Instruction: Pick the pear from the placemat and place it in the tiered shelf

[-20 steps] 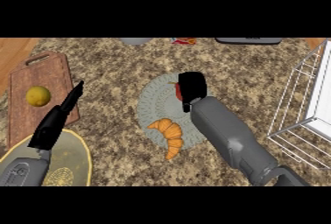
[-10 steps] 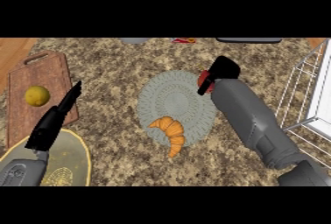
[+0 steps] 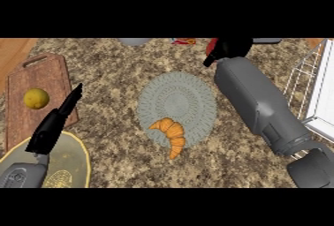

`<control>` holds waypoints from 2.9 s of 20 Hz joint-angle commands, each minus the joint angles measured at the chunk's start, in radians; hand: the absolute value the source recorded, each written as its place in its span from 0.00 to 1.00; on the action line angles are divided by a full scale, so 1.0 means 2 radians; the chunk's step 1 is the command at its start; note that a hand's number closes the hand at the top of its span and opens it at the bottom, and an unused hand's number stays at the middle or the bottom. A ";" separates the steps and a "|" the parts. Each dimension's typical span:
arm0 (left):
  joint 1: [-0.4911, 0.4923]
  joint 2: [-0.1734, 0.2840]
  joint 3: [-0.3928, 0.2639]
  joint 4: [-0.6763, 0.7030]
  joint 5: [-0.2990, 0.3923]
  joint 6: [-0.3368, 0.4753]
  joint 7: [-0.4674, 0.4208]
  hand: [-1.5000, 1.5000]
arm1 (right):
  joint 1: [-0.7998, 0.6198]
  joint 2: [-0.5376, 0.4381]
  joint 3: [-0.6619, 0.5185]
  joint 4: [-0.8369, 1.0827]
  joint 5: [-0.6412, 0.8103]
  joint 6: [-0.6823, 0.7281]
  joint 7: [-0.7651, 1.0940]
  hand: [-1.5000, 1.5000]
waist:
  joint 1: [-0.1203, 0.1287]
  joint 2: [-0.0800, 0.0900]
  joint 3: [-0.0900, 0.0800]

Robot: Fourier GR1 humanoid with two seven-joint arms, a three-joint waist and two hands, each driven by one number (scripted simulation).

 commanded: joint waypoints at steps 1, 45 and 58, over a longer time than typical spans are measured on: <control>0.004 -0.002 0.007 0.014 -0.005 0.009 -0.002 0.50 | -0.042 -0.013 0.023 -0.040 0.044 -0.046 0.051 1.00 | -0.017 -0.006 -0.001; 0.023 -0.007 0.036 -0.012 -0.009 -0.020 -0.004 0.50 | 0.149 -0.279 -0.117 -0.383 0.011 0.288 0.065 1.00 | -0.015 -0.002 -0.001; -0.016 -0.024 0.039 -0.001 -0.024 -0.022 0.032 0.50 | 0.282 -0.266 -0.209 -0.421 0.024 0.216 0.048 1.00 | -0.015 0.000 0.000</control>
